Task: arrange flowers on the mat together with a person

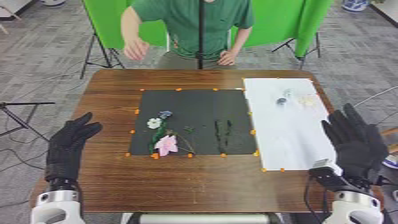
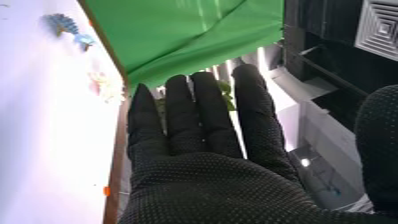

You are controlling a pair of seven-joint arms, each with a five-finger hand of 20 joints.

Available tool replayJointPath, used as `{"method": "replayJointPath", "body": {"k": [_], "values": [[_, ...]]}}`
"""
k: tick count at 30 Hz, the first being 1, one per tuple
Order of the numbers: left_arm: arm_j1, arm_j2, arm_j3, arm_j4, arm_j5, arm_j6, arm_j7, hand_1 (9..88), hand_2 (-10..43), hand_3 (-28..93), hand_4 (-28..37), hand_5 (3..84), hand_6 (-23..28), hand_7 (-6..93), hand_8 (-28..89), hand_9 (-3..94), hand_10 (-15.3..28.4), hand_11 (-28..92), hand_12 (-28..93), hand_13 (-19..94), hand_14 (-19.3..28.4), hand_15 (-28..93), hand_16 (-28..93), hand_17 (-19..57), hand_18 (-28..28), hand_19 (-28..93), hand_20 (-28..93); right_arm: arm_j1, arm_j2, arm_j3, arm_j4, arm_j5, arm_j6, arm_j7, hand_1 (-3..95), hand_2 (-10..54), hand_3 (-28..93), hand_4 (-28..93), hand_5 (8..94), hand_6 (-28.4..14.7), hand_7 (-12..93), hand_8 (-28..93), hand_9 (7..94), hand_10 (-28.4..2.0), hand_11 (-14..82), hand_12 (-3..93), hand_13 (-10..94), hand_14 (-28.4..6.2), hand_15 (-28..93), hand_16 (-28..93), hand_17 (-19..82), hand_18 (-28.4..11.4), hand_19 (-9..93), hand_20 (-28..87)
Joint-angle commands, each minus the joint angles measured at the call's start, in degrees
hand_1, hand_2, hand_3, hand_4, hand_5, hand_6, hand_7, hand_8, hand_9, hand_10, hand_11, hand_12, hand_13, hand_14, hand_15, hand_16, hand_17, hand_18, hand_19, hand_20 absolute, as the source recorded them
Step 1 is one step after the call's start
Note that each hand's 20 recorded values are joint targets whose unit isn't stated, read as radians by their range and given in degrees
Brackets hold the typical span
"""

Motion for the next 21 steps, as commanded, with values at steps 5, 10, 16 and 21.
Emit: {"method": "replayJointPath", "body": {"k": [5, 10, 16, 21], "values": [[0.2, 0.36, -0.48, 0.38, 0.15, -0.88, -0.87, 27.0, 27.9, 62, -28.3, 51.7, 3.9, 12.4, -7, 53.8, 15.0, 20, 13, 43, 17.5, 16, 0, 9.8, 9.6, 2, 19, -4.9, -0.9, 2.7, -1.6, 0.3, -2.3, -3.4, 5.5, 5.9, 76, -19, 42.3, -2.9, 11, -9, 41.2, -14.8, 4.3, 10.6, 32, -11.1, 10, 11, 18, -13.9, 4, 28], [0.2, 0.27, -0.60, 0.40, 0.35, -1.19, -1.12, 27.2, 26.7, 63, -28.3, 51.4, 4.1, 12.2, -7, 53.7, 15.0, 20, 13, 43, 17.4, 16, 0, 9.7, 9.8, 2, 19, -0.8, 0.0, 0.3, -1.0, -0.8, 0.6, -0.9, 5.7, 6.5, 76, -19, 44.0, -3.2, 11, -10, 43.1, -15.2, 4.8, 10.8, 33, -11.5, 11, 11, 19, -14.2, 4, 28], [0.3, 0.20, -0.66, 0.41, 0.48, -1.16, -1.37, 27.2, 25.3, 64, -28.3, 51.3, 4.1, 12.1, -7, 53.4, 15.0, 20, 13, 43, 17.4, 16, 0, 9.6, 9.9, 3, 19, 1.9, 0.4, -1.2, -0.4, -1.3, 2.5, 0.9, 5.8, 6.7, 76, -19, 44.7, -3.5, 11, -9, 43.9, -15.2, 4.9, 11.0, 34, -11.7, 12, 11, 19, -14.5, 5, 28], [0.5, 0.05, -0.68, 0.28, 0.58, -1.29, -1.58, 27.6, 24.5, 64, -28.3, 51.2, 4.2, 12.0, -7, 53.2, 15.0, 20, 13, 43, 17.3, 16, 0, 9.4, 10.0, 3, 19, 3.8, 0.7, -2.4, 0.0, -1.4, 4.2, 1.7, 5.9, 6.8, 76, -19, 45.5, -3.6, 11, -9, 44.2, -15.2, 5.0, 11.1, 35, -12.0, 12, 11, 19, -14.8, 6, 29]]}}
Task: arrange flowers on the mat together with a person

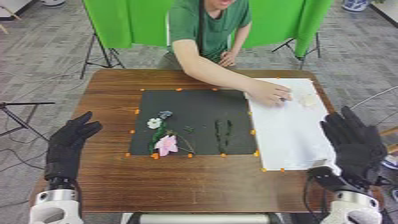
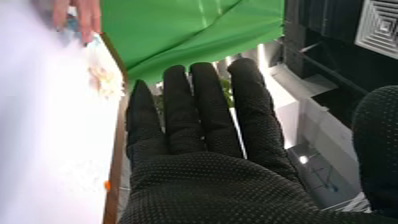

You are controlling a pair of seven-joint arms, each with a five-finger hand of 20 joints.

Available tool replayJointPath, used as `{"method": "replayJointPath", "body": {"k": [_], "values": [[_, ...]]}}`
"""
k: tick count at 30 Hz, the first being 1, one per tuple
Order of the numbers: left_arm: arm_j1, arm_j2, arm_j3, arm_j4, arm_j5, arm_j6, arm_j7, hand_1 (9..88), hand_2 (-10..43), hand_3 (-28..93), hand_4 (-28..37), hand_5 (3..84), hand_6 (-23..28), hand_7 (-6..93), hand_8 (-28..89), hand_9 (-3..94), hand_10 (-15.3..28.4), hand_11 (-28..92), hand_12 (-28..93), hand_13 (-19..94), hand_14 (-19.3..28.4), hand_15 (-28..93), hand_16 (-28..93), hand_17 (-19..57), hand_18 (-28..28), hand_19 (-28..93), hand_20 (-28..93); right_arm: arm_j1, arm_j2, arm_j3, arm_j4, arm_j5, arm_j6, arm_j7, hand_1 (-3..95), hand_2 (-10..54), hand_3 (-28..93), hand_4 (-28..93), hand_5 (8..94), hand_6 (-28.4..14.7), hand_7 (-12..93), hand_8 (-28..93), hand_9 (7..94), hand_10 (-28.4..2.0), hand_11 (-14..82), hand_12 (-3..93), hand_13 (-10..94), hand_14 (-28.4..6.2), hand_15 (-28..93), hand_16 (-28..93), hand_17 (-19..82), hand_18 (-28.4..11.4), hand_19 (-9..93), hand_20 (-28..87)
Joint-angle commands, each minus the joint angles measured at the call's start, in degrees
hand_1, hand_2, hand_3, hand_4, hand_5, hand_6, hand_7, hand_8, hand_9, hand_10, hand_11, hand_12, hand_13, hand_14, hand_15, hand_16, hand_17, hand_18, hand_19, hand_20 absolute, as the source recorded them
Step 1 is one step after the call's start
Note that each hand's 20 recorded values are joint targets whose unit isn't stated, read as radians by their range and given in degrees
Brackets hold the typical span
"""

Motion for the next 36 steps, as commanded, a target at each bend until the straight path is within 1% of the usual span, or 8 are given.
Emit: {"method": "replayJointPath", "body": {"k": [1, 6, 8, 14, 25, 28, 36], "values": [[0.4, -0.31, -0.13, 0.29, 0.52, -0.78, -0.94, 27.6, 24.4, 64, -28.3, 51.2, 4.2, 12.0, -7, 53.2, 15.0, 20, 13, 43, 17.4, 16, 0, 9.4, 10.1, 3, 19, 3.2, 0.7, -1.6, 0.1, -0.9, 2.4, 1.1, 5.9, 6.8, 76, -19, 45.5, -3.6, 11, -9, 44.3, -15.2, 5.0, 11.1, 35, -12.1, 12, 11, 19, -14.8, 6, 29], [0.5, -0.32, -0.28, 0.20, 0.54, -0.84, -1.14, 28.0, 23.9, 64, -28.3, 51.1, 4.2, 12.0, -7, 53.2, 15.0, 20, 13, 43, 17.3, 16, 0, 9.3, 10.1, 3, 19, 2.3, 0.5, -1.1, -0.1, -0.9, 1.9, 0.8, 6.1, 6.9, 76, -19, 46.0, -3.6, 11, -9, 44.6, -15.3, 5.0, 11.2, 36, -12.2, 13, 11, 19, -14.9, 6, 29], [0.6, -0.39, -0.25, 0.10, 0.50, -0.60, -1.08, 28.0, 23.9, 64, -28.3, 51.1, 4.3, 11.9, -7, 53.1, 15.0, 20, 13, 43, 17.3, 16, 0, 9.3, 10.1, 3, 19, 1.6, 0.4, -0.8, -0.2, -0.8, 1.5, 0.4, 6.1, 6.9, 76, -19, 46.0, -3.7, 11, -9, 44.6, -15.3, 5.0, 11.2, 36, -12.3, 13, 11, 19, -14.9, 6, 29], [1.0, -0.56, -0.53, -0.05, 0.53, -0.78, -1.26, 28.2, 23.2, 65, -28.3, 51.0, 4.2, 12.0, -7, 53.1, 15.0, 20, 13, 43, 17.3, 16, 1, 9.2, 10.2, 3, 19, 0.1, 0.1, -0.2, -0.6, -0.7, 0.6, 0.2, 6.2, 7.0, 76, -19, 46.2, -3.8, 11, -9, 44.7, -15.2, 5.1, 11.2, 37, -12.3, 13, 12, 19, -15.0, 7, 29], [0.9, -0.62, -0.47, -0.01, 0.24, -0.87, -1.24, 28.2, 23.0, 64, -28.3, 50.9, 4.3, 11.8, -7, 53.0, 14.8, 20, 13, 42, 17.3, 16, 1, 9.1, 10.2, 3, 19, -0.9, -0.1, 0.3, -0.7, -0.8, -0.1, 0.2, 6.3, 7.0, 76, -19, 46.9, -3.8, 11, -9, 45.4, -15.2, 5.2, 11.5, 38, -12.5, 13, 12, 20, -15.1, 7, 29], [0.9, -0.62, -0.44, 0.02, 0.38, -0.95, -1.32, 28.0, 23.0, 64, -28.3, 50.9, 4.2, 11.8, -7, 52.9, 14.9, 20, 13, 42, 17.4, 16, 1, 9.1, 10.3, 3, 19, -1.1, -0.1, 0.4, -0.8, -0.8, -0.3, 0.3, 6.2, 7.0, 76, -19, 47.3, -3.8, 11, -9, 45.8, -15.3, 5.3, 11.5, 38, -12.5, 13, 12, 20, -15.1, 7, 29], [1.1, -0.73, -0.64, -0.17, 0.39, -0.93, -1.31, 27.8, 22.9, 65, -28.3, 50.9, 4.3, 12.0, -7, 52.8, 14.9, 20, 13, 42, 17.4, 16, 1, 9.1, 10.3, 3, 19, -1.5, -0.3, 0.6, -0.7, -1.0, -0.5, 0.4, 6.3, 7.0, 76, -19, 47.6, -3.8, 12, -9, 45.9, -15.3, 5.3, 11.6, 38, -12.6, 13, 13, 20, -15.0, 7, 29]]}}
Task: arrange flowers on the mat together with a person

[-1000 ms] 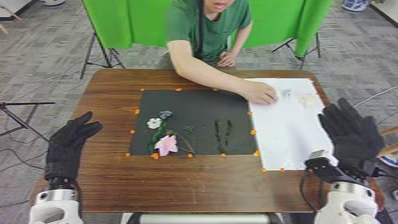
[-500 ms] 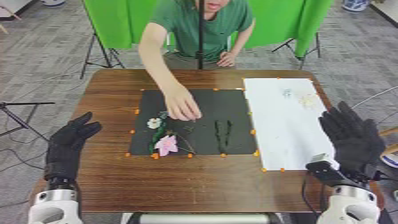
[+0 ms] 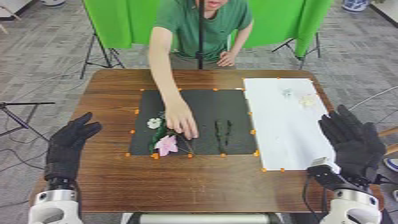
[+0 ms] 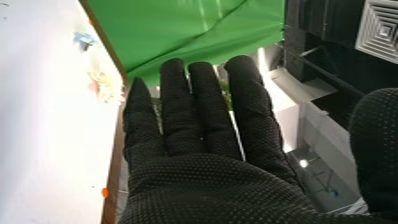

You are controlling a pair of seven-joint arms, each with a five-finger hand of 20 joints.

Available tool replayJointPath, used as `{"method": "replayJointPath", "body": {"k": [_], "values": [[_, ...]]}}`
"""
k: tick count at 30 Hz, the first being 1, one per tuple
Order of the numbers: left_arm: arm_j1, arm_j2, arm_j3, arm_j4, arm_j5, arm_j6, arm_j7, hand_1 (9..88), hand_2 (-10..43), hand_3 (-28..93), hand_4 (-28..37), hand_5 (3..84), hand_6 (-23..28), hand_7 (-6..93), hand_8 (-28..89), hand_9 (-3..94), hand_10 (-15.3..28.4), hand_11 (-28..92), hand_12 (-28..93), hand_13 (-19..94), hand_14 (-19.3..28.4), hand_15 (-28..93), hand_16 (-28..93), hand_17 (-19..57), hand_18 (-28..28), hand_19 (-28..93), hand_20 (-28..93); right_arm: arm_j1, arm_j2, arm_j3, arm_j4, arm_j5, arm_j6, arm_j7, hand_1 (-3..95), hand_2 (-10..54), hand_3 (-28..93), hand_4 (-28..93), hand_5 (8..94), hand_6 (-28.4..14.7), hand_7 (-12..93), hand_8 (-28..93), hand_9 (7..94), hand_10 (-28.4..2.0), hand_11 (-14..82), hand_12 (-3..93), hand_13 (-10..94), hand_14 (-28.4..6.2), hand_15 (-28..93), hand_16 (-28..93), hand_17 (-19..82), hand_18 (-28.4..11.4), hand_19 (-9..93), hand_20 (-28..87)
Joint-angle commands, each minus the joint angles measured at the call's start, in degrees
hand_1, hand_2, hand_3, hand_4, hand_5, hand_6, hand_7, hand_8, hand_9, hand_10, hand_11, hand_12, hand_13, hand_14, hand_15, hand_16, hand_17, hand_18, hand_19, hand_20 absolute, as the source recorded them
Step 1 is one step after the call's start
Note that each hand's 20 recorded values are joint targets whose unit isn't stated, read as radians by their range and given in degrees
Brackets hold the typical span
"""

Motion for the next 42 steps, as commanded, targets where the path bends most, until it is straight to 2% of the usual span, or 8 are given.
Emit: {"method": "replayJointPath", "body": {"k": [1, 17, 22, 24, 26, 28, 33, 42], "values": [[0.9, -0.60, -0.24, -0.10, 0.14, -0.59, -0.57, 27.7, 22.9, 65, -28.3, 50.9, 4.3, 12.0, -7, 52.8, 14.9, 20, 13, 42, 17.4, 16, 1, 9.0, 10.3, 3, 19, -1.1, -0.6, 0.4, -0.5, -0.6, -0.4, -0.3, 6.3, 7.0, 76, -19, 47.6, -3.8, 12, -9, 45.9, -15.3, 5.3, 11.6, 38, -12.6, 13, 13, 20, -15.0, 7, 29], [0.8, -0.48, -0.04, -0.05, 0.10, -0.56, -0.70, 27.7, 22.4, 65, -28.3, 50.8, 4.3, 11.9, -7, 52.9, 14.9, 20, 13, 42, 17.4, 16, 1, 9.0, 10.3, 3, 19, 0.0, 0.4, 0.7, -0.2, -1.6, -0.3, -0.4, 8.3, 3.4, 76, -19, 47.9, -3.3, 13, -9, 45.6, -15.0, 5.3, 11.8, 38, -12.4, 13, 13, 20, -15.0, 7, 29], [1.0, -0.65, 0.06, -0.15, 0.23, -0.20, -0.50, 27.6, 21.9, 66, -28.3, 50.8, 4.3, 12.0, -7, 52.9, 14.9, 20, 13, 42, 17.4, 16, 1, 9.0, 10.3, 3, 19, 3.9, 5.3, 0.7, 1.6, -5.4, 1.8, 0.9, 10.4, 0.0, 77, -19, 47.8, -3.1, 13, -9, 45.5, -14.9, 5.3, 12.0, 38, -12.3, 13, 13, 20, -15.0, 7, 29], [1.1, -0.49, -0.17, -0.26, 1.35, -0.02, -0.97, 29.5, 12.0, 67, -28.2, 50.6, 4.4, 11.9, -7, 52.7, 15.0, 20, 13, 42, 17.4, 16, 1, 8.9, 10.3, 3, 19, 7.1, 8.8, 1.1, 1.9, -13.0, 5.9, 7.3, 13.1, -2.5, 76, -19, 47.7, -3.0, 13, -10, 45.4, -15.0, 5.5, 12.5, 38, -12.2, 13, 13, 21, -15.0, 9, 30], [1.0, -0.43, -0.27, -0.19, 1.68, -0.52, -0.80, 30.8, 3.9, 69, -28.0, 50.3, 4.5, 11.5, -7, 52.3, 15.1, 20, 13, 42, 17.3, 16, 1, 8.9, 10.3, 2, 19, 10.5, 12.0, 2.2, 3.8, -23.2, 4.9, 13.3, 14.9, -4.0, 74, -18, 47.4, -3.1, 13, -9, 45.3, -15.1, 5.5, 13.1, 39, -12.3, 13, 13, 21, -15.3, 12, 32], [0.7, -0.47, 0.11, -0.11, 1.80, -0.33, -0.58, 31.4, 0.2, 68, -25.9, 50.1, 4.5, 11.6, -7, 51.9, 15.0, 21, 13, 41, 17.2, 16, 1, 8.7, 10.3, 2, 19, 14.8, 15.6, 2.8, 4.8, -34.0, 3.5, 23.2, 16.2, -7.6, 73, -17, 45.6, -3.3, 12, -9, 43.7, -15.6, 5.2, 13.9, 39, -12.8, 13, 13, 22, -15.9, 17, 34], [0.9, -0.40, 0.42, -0.22, 1.97, -0.57, -0.82, 31.9, -1.8, 67, -23.9, 49.8, 4.5, 11.6, -7, 51.6, 14.9, 21, 13, 41, 17.1, 16, 1, 8.6, 10.4, 2, 19, 26.5, 25.3, -0.8, 10.6, -58.2, -6.6, 41.9, 16.1, -9.5, 67, -17, 40.9, -4.6, 9, -7, 38.8, -17.1, 4.0, 15.2, 44, -15.6, 14, 16, 25, -17.6, 30, 37], [1.6, -0.75, 0.39, -0.56, 1.85, -0.22, -0.40, 31.3, -2.1, 67, -23.4, 49.6, 4.6, 11.4, -7, 51.4, 14.8, 21, 13, 41, 17.1, 16, 1, 8.5, 10.4, 2, 19, 47.4, 34.0, -21.2, 24.1, -73.9, -19.0, 56.1, 20.9, -9.5, 64, -21, 38.4, -4.7, 8, -6, 37.8, -19.8, 3.9, 17.5, 55, -16.4, 17, 22, 28, -19.3, 45, 37]]}}
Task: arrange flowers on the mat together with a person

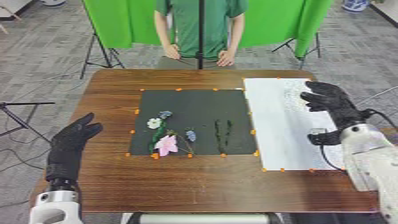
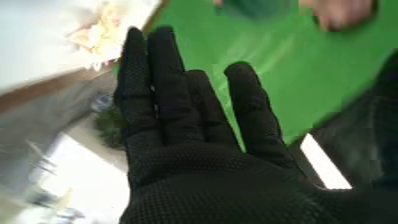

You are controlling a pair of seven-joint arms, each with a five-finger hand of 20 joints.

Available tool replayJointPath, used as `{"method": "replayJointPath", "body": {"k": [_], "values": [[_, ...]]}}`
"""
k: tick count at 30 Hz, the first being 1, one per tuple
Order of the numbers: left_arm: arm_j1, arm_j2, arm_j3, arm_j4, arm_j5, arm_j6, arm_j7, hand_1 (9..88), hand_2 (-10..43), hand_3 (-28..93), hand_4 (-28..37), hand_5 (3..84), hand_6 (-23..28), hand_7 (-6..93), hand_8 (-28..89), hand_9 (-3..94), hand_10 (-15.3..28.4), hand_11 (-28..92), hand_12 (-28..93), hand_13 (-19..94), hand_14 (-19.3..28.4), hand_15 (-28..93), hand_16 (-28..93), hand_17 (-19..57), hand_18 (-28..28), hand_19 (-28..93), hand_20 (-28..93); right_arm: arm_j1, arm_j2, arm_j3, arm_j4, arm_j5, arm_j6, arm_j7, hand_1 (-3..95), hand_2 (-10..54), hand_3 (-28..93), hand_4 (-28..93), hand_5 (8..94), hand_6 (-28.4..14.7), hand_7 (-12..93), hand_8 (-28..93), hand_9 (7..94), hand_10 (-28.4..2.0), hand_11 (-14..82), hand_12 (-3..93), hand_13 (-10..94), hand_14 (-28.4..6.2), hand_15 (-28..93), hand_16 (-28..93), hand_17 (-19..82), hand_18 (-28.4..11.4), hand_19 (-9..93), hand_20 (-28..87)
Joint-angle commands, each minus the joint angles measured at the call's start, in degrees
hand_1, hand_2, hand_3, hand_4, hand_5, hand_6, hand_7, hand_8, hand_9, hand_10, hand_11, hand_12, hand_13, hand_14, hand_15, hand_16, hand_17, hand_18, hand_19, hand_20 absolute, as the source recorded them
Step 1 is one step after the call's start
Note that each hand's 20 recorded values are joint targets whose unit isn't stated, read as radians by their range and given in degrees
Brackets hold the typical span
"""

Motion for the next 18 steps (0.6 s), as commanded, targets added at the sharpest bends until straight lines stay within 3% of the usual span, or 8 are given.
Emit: {"method": "replayJointPath", "body": {"k": [1, 4, 17, 18], "values": [[1.6, -0.74, 0.04, -0.61, 0.30, 0.04, -0.17, 31.2, -2.1, 67, -23.4, 49.6, 4.6, 11.4, -7, 51.4, 14.7, 21, 13, 41, 17.1, 16, 1, 8.4, 10.4, 2, 19, 20.3, 7.9, -14.9, 9.2, -29.6, -6.5, 16.4, 21.3, -9.5, 64, -21, 38.3, -4.5, 8, -6, 38.2, -19.9, 4.0, 18.0, 56, -16.3, 17, 22, 29, -19.4, 46, 37], [1.6, -0.85, 0.15, -0.57, 0.26, 0.09, 0.00, 31.1, -2.1, 67, -23.4, 49.5, 4.6, 11.3, -7, 51.3, 14.7, 20, 13, 41, 17.1, 16, 1, 8.4, 10.4, 2, 19, 23.7, 8.7, -19.6, 11.9, -32.0, -4.9, 17.6, 22.0, -9.5, 65, -22, 38.7, -3.6, 9, -6, 41.3, -20.3, 6.1, 20.1, 59, -15.5, 21, 23, 30, -19.7, 51, 37], [1.5, -1.12, 0.56, -0.63, 0.41, 0.00, -0.54, 30.5, -2.5, 68, -24.2, 49.4, 4.6, 11.3, -7, 51.0, 14.7, 20, 13, 41, 17.2, 15, 2, 8.2, 10.5, 2, 18, 32.7, 5.8, -29.4, 23.5, -30.6, -7.4, 15.8, 24.9, -9.5, 66, -24, 40.3, -2.4, 11, -7, 49.4, -20.1, 14.2, 22.8, 68, -13.2, 32, 23, 34, -20.6, 62, 38], [0.9, -1.00, 0.78, -0.32, 0.45, -0.16, -0.67, 30.5, -2.5, 68, -24.3, 49.4, 4.6, 11.3, -7, 50.9, 14.6, 20, 13, 41, 17.2, 15, 2, 8.2, 10.5, 2, 18, 33.0, 5.6, -30.0, 24.1, -30.4, -7.1, 15.8, 25.2, -9.5, 66, -24, 40.5, -2.1, 11, -7, 51.2, -19.9, 14.8, 22.7, 69, -12.5, 32, 23, 35, -20.9, 64, 39]]}}
